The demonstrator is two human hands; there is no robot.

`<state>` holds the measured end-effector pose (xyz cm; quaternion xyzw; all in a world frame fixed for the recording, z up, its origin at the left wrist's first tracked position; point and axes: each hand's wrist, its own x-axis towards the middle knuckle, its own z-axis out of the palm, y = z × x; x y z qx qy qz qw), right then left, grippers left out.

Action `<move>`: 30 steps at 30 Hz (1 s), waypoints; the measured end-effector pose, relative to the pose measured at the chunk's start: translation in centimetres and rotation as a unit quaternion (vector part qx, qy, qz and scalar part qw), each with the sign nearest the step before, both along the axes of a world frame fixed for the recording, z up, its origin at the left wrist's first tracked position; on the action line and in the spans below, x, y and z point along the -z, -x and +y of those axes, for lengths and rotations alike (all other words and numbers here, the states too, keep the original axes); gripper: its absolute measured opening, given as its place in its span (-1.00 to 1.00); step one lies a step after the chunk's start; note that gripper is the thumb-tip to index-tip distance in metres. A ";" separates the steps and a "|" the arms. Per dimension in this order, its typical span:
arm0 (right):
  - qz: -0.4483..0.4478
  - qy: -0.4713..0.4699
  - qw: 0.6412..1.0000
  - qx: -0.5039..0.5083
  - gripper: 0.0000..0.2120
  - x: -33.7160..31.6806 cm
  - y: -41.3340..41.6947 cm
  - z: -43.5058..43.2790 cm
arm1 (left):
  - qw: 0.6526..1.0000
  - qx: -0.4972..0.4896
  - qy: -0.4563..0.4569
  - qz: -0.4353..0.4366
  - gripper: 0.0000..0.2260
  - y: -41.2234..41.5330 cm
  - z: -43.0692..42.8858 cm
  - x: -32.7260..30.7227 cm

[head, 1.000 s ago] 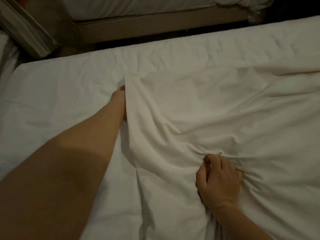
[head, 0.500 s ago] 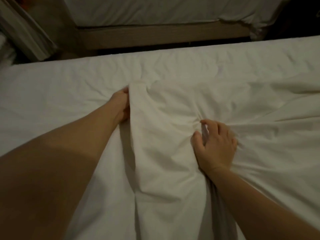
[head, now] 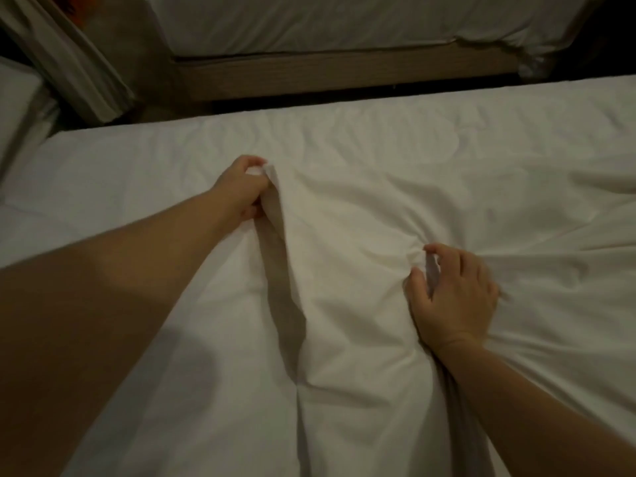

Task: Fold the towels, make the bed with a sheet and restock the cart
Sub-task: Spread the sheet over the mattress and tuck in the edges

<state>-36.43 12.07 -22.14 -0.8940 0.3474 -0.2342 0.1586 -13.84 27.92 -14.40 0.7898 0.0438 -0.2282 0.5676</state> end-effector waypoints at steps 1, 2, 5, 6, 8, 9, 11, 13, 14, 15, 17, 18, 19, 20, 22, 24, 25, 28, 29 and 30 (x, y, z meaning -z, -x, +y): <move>-0.002 0.003 1.000 0.001 -0.52 0.1 0.0 0.0 | 1.000 0.014 -0.015 -0.008 -0.69 -0.4 -0.1 0.0; -0.004 0.007 1.000 0.003 -0.53 0.2 0.0 0.0 | 0.999 0.018 -0.023 -0.017 -0.70 -0.6 -0.2 0.1; -0.010 0.013 1.000 0.004 -0.54 0.3 -0.1 0.1 | 0.983 -0.001 -0.116 -0.141 -0.81 -0.7 -0.4 0.2; -0.013 0.012 1.000 0.003 -0.54 0.3 -0.2 0.2 | 0.967 -0.009 -0.158 -0.199 -0.82 -0.8 -0.6 0.0; -0.018 0.012 1.000 0.003 -0.55 0.2 -0.2 0.2 | 0.953 -0.034 -0.165 -0.254 -0.77 -1.0 -1.3 -1.0; -0.020 0.012 1.000 0.001 -0.55 0.1 -0.2 0.1 | 0.960 -0.053 -0.139 -0.237 -0.73 -1.2 -1.7 -1.4; -0.022 0.014 1.000 0.001 -0.56 0.1 -0.2 0.1 | 0.988 -0.098 -0.036 -0.111 -0.72 -1.8 -2.2 -1.6; -0.022 0.018 1.000 0.004 -0.56 0.2 -0.1 0.2 | 0.988 -0.121 0.080 0.043 -0.75 -1.4 -2.0 -0.9; -0.023 0.017 1.000 0.004 -0.56 0.2 -0.1 0.2 | 0.983 -0.124 0.111 0.084 -0.79 -1.0 -1.6 -0.6; -0.021 0.014 1.000 0.004 -0.55 0.2 -0.2 0.2 | 0.979 -0.124 0.129 0.101 -0.84 -0.6 -1.3 -0.1; -0.015 0.013 1.000 0.003 -0.54 0.4 -0.1 0.1 | 0.974 -0.117 0.166 0.104 -0.86 0.0 -0.8 0.4; -0.013 0.013 1.000 0.003 -0.54 0.5 -0.1 0.1 | 0.970 -0.119 0.188 0.097 -0.78 0.2 -0.7 0.6; -0.011 0.012 1.000 0.003 -0.54 0.4 -0.1 0.1 | 0.964 -0.131 0.214 0.085 -0.72 0.7 -0.5 0.6; -0.010 0.012 1.000 0.005 -0.54 0.4 -0.1 0.1 | 0.959 -0.143 0.234 0.075 -0.72 1.6 -0.4 0.7; -0.008 0.014 1.000 0.006 -0.54 0.3 -0.1 0.2 | 0.959 -0.142 0.233 0.074 -0.73 4.4 -0.4 1.0; -0.002 0.014 1.000 0.002 -0.54 0.3 -0.1 0.2 | 0.955 -0.119 0.244 0.123 -0.66 6.9 -0.7 1.0; 0.001 0.011 1.000 0.003 -0.54 0.3 -0.1 0.1 | 0.955 -0.109 0.236 0.141 -0.64 7.7 -0.9 1.0; 0.005 0.006 1.000 0.005 -0.52 0.4 0.0 0.2 | 0.974 -0.105 0.179 0.087 -0.63 8.9 -1.1 0.3; 0.006 0.006 1.000 0.007 -0.52 0.4 0.0 0.2 | 0.976 -0.109 0.173 0.078 -0.65 9.0 -1.0 0.3; 0.005 0.006 1.000 0.007 -0.52 0.3 0.0 0.2 | 0.975 -0.109 0.173 0.083 -0.67 9.3 -1.0 0.1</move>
